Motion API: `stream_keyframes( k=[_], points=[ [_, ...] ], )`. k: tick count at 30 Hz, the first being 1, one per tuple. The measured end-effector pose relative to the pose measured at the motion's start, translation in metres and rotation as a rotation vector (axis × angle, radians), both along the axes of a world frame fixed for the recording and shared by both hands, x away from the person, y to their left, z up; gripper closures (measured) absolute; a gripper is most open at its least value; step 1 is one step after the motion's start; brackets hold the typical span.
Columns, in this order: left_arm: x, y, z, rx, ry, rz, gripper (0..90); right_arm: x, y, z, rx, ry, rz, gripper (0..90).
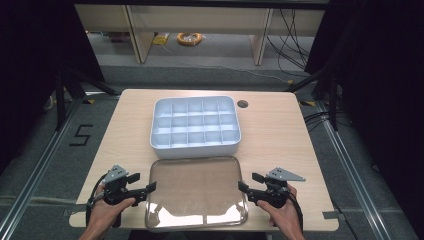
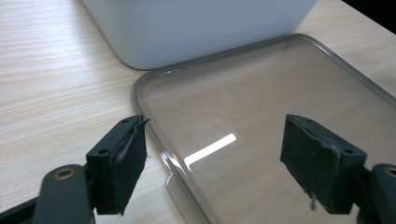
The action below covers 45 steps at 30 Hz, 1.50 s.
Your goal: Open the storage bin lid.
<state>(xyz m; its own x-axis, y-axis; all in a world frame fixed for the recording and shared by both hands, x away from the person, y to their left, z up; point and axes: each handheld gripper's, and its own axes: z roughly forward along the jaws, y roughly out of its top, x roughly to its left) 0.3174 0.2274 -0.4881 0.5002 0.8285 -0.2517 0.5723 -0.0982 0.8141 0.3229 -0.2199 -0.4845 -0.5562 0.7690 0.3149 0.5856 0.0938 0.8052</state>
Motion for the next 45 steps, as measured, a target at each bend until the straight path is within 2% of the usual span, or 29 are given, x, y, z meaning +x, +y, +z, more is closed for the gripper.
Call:
stream_keyframes(
  k=[1,2,3,6,7,8,9,11,13,14,15,19,23,24,25,26,27,28,29,31,33,36,37,38,39,41,42,43,45],
  points=[
    [-0.001,-0.001,0.000,-0.001,-0.004,-0.003,21.8,0.001,-0.001,-0.001,-0.012,-0.042,0.014,29.4],
    [-0.003,-0.002,0.000,0.010,-0.003,-0.006,21.4,-0.002,0.000,0.001,-0.001,-0.031,0.011,28.3],
    [-0.003,-0.002,0.001,0.013,-0.007,-0.010,20.6,-0.001,0.000,0.000,-0.003,-0.055,0.017,27.2],
    [-0.007,-0.004,0.001,0.011,-0.012,-0.027,19.9,-0.004,0.001,0.001,0.006,-0.047,0.045,24.7],
    [-0.008,-0.004,0.001,0.015,-0.007,-0.025,19.6,-0.004,0.000,0.001,-0.013,-0.059,0.045,23.6],
    [-0.009,-0.004,0.001,0.018,-0.014,-0.040,19.3,-0.008,0.001,0.002,-0.002,-0.033,0.032,22.0],
    [-0.010,-0.005,0.000,0.011,-0.010,-0.040,19.1,-0.007,0.002,0.001,0.001,-0.065,0.055,20.4],
    [-0.013,-0.006,0.000,0.015,-0.005,-0.050,18.8,-0.009,0.000,0.001,-0.014,-0.079,0.063,18.8],
    [-0.016,-0.007,0.001,0.024,-0.009,-0.062,18.6,-0.014,0.002,0.003,0.021,-0.047,0.061,18.2],
    [-0.017,-0.007,0.000,0.020,-0.007,-0.070,18.5,-0.013,0.001,0.001,0.000,-0.076,0.066,18.0],
    [-0.018,-0.007,0.000,0.015,-0.001,-0.069,18.3,-0.015,-0.001,0.002,-0.021,-0.077,0.078,18.0],
    [-0.023,-0.008,-0.001,0.018,-0.004,-0.086,17.9,-0.022,-0.001,0.002,0.026,-0.067,0.077,18.0],
    [-0.028,-0.008,-0.001,0.018,-0.001,-0.079,17.6,-0.026,-0.004,0.002,0.008,-0.058,0.082,18.2],
    [-0.029,-0.008,-0.001,0.011,0.001,-0.090,17.6,-0.026,-0.004,0.000,0.002,-0.087,0.087,18.2],
    [-0.030,-0.008,-0.002,0.002,0.000,-0.090,17.5,-0.029,-0.003,0.000,0.008,-0.073,0.072,18.3],
    [-0.031,-0.008,-0.001,0.010,0.004,-0.094,17.4,-0.034,-0.002,0.002,0.020,-0.024,0.071,18.3],
    [-0.032,-0.008,-0.001,0.016,0.004,-0.088,17.3,-0.033,-0.002,0.000,0.018,-0.046,0.079,18.3],
    [-0.033,-0.008,-0.001,0.014,-0.003,-0.104,17.3,-0.035,-0.002,-0.001,0.009,-0.031,0.074,18.4],
    [-0.034,-0.008,-0.001,0.012,0.005,-0.097,17.3,-0.035,-0.003,-0.002,-0.015,-0.057,0.082,18.5],
    [-0.037,-0.008,-0.001,0.018,0.000,-0.105,17.2,-0.040,-0.002,-0.002,-0.018,-0.018,0.077,18.6],
    [-0.040,-0.008,-0.001,0.019,0.005,-0.110,17.1,-0.045,0.000,-0.003,-0.005,-0.009,0.082,18.6],
    [-0.044,-0.009,-0.002,0.017,0.002,-0.109,17.0,-0.048,-0.001,-0.004,-0.008,-0.027,0.092,18.6],
    [-0.046,-0.009,-0.002,0.024,0.002,-0.117,17.0,-0.052,0.000,-0.002,-0.005,0.006,0.079,18.6],
    [-0.047,-0.009,-0.002,0.020,0.008,-0.115,16.9,-0.051,-0.002,-0.004,-0.028,-0.047,0.094,18.6],
    [-0.048,-0.010,-0.002,0.019,0.007,-0.117,16.7,-0.053,-0.001,-0.004,-0.015,-0.023,0.090,18.6],
    [-0.051,-0.011,-0.003,0.021,-0.004,-0.124,16.7,-0.055,-0.002,-0.005,-0.019,-0.027,0.078,18.6],
    [-0.053,-0.011,-0.002,0.035,0.005,-0.121,16.7,-0.058,0.000,-0.004,0.015,0.000,0.078,18.6],
    [-0.054,-0.011,-0.002,0.032,0.006,-0.133,16.7,-0.059,-0.003,-0.004,-0.013,0.001,0.077,18.6],
    [-0.057,-0.012,-0.003,0.033,0.013,-0.139,16.8,-0.062,-0.002,-0.005,0.003,0.017,0.065,18.6]
  ],
)
